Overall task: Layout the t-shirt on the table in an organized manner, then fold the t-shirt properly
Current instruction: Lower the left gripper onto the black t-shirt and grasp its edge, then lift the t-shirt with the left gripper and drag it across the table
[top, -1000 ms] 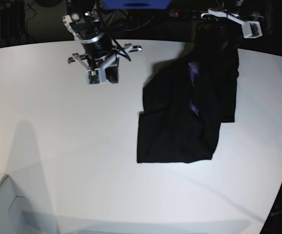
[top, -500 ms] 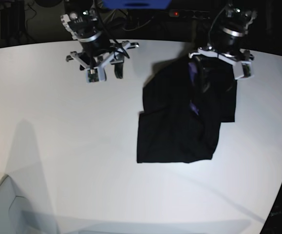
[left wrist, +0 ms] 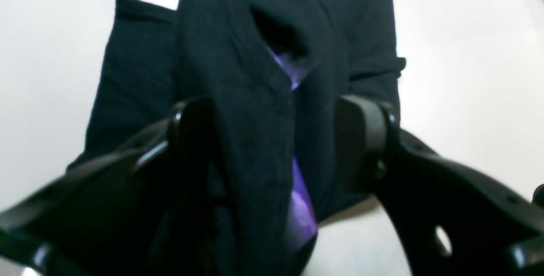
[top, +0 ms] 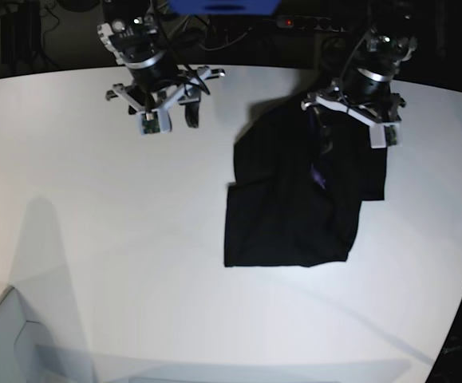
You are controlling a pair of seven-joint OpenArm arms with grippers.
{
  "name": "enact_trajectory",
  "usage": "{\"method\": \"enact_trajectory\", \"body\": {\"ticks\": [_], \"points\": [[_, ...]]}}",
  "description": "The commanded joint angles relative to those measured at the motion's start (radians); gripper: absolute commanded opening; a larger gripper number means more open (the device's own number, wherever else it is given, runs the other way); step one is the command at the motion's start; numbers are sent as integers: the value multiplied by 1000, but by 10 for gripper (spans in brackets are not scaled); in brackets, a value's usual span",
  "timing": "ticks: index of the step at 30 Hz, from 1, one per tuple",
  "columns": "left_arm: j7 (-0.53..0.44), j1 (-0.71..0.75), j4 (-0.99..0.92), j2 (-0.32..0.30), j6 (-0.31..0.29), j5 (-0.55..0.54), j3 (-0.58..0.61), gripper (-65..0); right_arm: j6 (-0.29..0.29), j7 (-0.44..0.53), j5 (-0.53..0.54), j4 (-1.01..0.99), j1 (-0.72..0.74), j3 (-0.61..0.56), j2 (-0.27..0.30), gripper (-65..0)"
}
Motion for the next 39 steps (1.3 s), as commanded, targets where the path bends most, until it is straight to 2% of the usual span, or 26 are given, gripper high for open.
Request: {"method": "enact_trajectory", "body": {"ticks": [1,7,9,10,11,13,14,15,16,17,19,21,26,33,39], "points": [[-20,4,15,-8,-2,-1,-4,-222,3,24,3,16,-5,0,-2,-377],[-20,-3,-81,-11,-2,-1,-4,-224,3,22,3,16,-5,-5,-2,-377],[-24,-1,-91,-12,-10,-6,-1,-242,3,13,3,16,-5,-2,-2,-377],[-27,5,-83,-12,-12,-10,2,-281,3,-2,3,16,-5,-2,-2,-377],[-28,8,-68,-12,-12,-12,4,-357,3,-16,3,16,-2,-2,-2,-377],[-28,8,-23,2,-6,-12,-4,-591,3,-30,3,16,3,-2,-2,-377],[-30,4,-8,14,-4,-13,-4,-650,3,-33,3,16,3,-2,-2,-377],[-30,-3,15,29,-4,-13,-5,-650,3,-33,3,16,3,-2,-2,-377],[-30,-6,37,43,-4,-13,-7,-612,3,-33,3,16,3,-2,-2,-377],[-31,-19,55,55,-4,-13,-7,-611,3,-33,3,16,3,-2,-2,-377],[-47,-52,66,72,-6,-13,-1,-650,3,-33,3,16,1,-2,-2,-377],[-83,-84,66,81,-6,-13,2,-642,3,-33,3,16,1,0,-2,-377],[-151,-178,64,89,-7,-29,5,-646,3,-33,1,16,5,1,25,-377],[-146,-383,66,85,-6,-187,-1,-646,3,-35,1,12,20,29,27,-377],[-148,-509,64,89,-10,-204,16,-646,3,-35,-2,0,18,30,64,-377]]}}
